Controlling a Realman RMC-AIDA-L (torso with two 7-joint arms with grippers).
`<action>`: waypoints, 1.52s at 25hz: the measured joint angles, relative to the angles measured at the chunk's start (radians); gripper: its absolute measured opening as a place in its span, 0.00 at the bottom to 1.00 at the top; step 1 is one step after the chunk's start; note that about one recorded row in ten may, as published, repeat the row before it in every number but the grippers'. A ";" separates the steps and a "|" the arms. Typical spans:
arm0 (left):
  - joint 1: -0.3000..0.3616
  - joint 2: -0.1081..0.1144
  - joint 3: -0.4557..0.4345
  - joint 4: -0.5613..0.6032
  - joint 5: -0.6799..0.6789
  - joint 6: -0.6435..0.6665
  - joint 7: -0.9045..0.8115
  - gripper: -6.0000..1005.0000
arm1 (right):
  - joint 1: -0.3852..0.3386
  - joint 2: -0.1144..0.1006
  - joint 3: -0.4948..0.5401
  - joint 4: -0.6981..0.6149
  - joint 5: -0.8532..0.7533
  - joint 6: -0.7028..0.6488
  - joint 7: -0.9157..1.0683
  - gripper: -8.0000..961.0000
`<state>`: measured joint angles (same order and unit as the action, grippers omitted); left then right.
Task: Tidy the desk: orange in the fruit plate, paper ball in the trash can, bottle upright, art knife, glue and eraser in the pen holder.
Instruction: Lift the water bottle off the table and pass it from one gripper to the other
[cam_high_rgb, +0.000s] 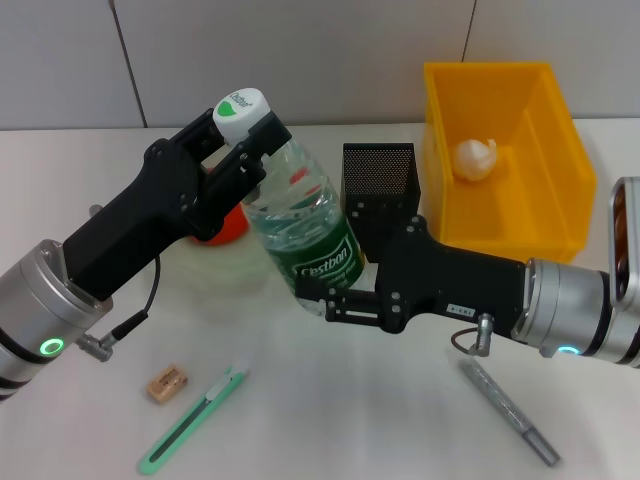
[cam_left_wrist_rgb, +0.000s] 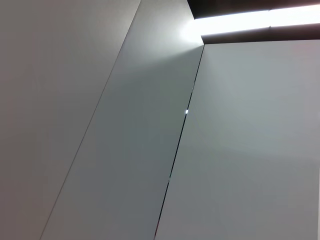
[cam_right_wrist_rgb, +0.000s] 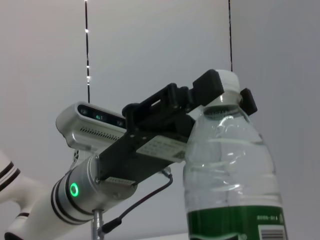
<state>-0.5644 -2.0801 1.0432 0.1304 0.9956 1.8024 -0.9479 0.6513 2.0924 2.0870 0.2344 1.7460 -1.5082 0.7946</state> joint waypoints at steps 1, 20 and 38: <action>0.000 0.000 0.000 0.000 0.000 0.000 0.000 0.44 | 0.000 0.000 -0.005 -0.002 0.000 0.002 0.000 0.79; -0.005 0.000 -0.001 0.006 -0.011 0.013 0.001 0.44 | -0.002 0.000 -0.047 -0.023 -0.002 0.027 -0.008 0.79; -0.010 0.000 -0.002 0.010 -0.052 0.030 0.002 0.44 | -0.005 0.000 -0.065 -0.036 -0.001 0.059 -0.009 0.79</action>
<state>-0.5748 -2.0800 1.0412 0.1402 0.9434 1.8319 -0.9456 0.6459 2.0923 2.0217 0.1989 1.7455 -1.4497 0.7854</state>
